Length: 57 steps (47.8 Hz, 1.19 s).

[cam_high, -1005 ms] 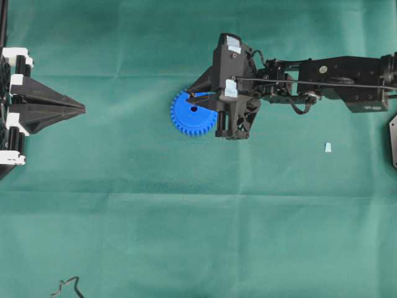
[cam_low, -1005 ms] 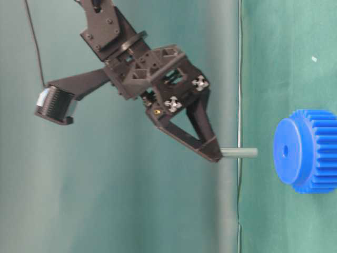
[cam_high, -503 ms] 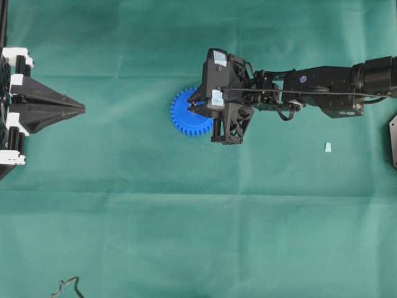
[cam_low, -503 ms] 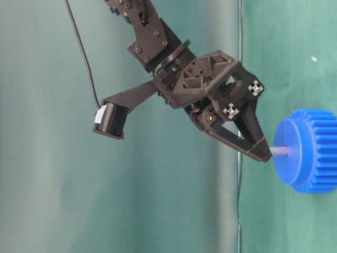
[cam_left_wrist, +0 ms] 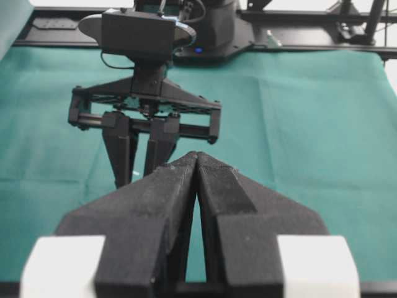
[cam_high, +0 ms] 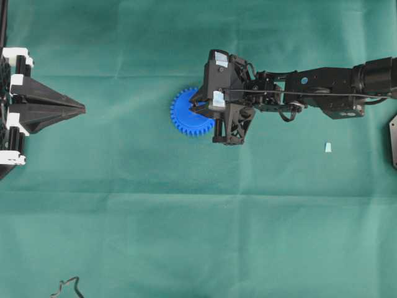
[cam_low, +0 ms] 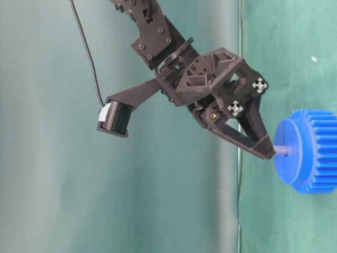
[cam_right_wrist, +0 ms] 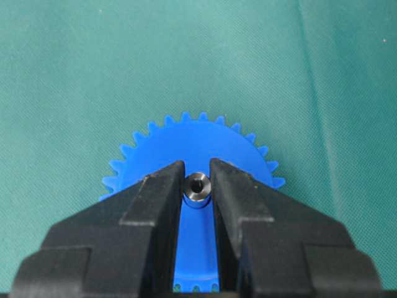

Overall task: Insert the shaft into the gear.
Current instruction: 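Lower the shaft into the gear's centre hole and open the right gripper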

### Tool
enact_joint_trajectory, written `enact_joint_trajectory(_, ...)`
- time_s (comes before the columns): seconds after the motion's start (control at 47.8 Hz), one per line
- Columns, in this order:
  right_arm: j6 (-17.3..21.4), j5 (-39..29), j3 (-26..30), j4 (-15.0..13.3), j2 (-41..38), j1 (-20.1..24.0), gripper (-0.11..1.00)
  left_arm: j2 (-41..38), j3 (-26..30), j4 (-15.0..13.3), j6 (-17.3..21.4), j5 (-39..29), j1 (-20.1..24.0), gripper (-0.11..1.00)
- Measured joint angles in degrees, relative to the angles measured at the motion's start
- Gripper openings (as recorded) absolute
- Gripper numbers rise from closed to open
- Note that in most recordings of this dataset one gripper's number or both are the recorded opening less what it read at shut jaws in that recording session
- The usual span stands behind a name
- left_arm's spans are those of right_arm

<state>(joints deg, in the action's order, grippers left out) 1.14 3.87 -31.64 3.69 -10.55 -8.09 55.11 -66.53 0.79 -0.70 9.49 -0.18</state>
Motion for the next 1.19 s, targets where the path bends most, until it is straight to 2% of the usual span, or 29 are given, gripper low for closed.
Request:
enact_joint_trajectory(0.691, 0.09, 1.32, -0.09, 0.00, -2.55, -0.09, 0.19, -0.18, 0.00, 0.00, 0.00, -0.09, 0.09, 0.00)
enact_joint_trajectory(0.754, -0.09, 1.32, -0.09, 0.00, -2.55, 0.00, 0.28, -0.09, 0.00, 0.00, 0.00, -0.18, 0.09, 0.00)
enact_joint_trajectory(0.901, 0.00, 1.23, 0.00, 0.00, -2.55, -0.18, 0.70, -0.18, 0.00, 0.00, -0.09, -0.18, 0.09, 0.00)
enact_joint_trajectory(1.005, 0.26, 1.14, 0.09, 0.00, -2.37, -0.35, 0.92, -0.18, 0.00, 0.00, -0.09, -0.18, 0.09, 0.00)
enact_joint_trajectory(1.047, 0.18, 0.79, 0.09, 0.00, -1.85, -0.26, 0.94, -0.18, 0.00, 0.00, 0.00, -0.18, 0.09, 0.00)
enact_joint_trajectory(1.194, 0.00, -0.88, 0.09, 0.00, 2.02, 0.18, 0.90, -0.18, 0.09, 0.00, 0.00, -0.18, 0.09, 0.00)
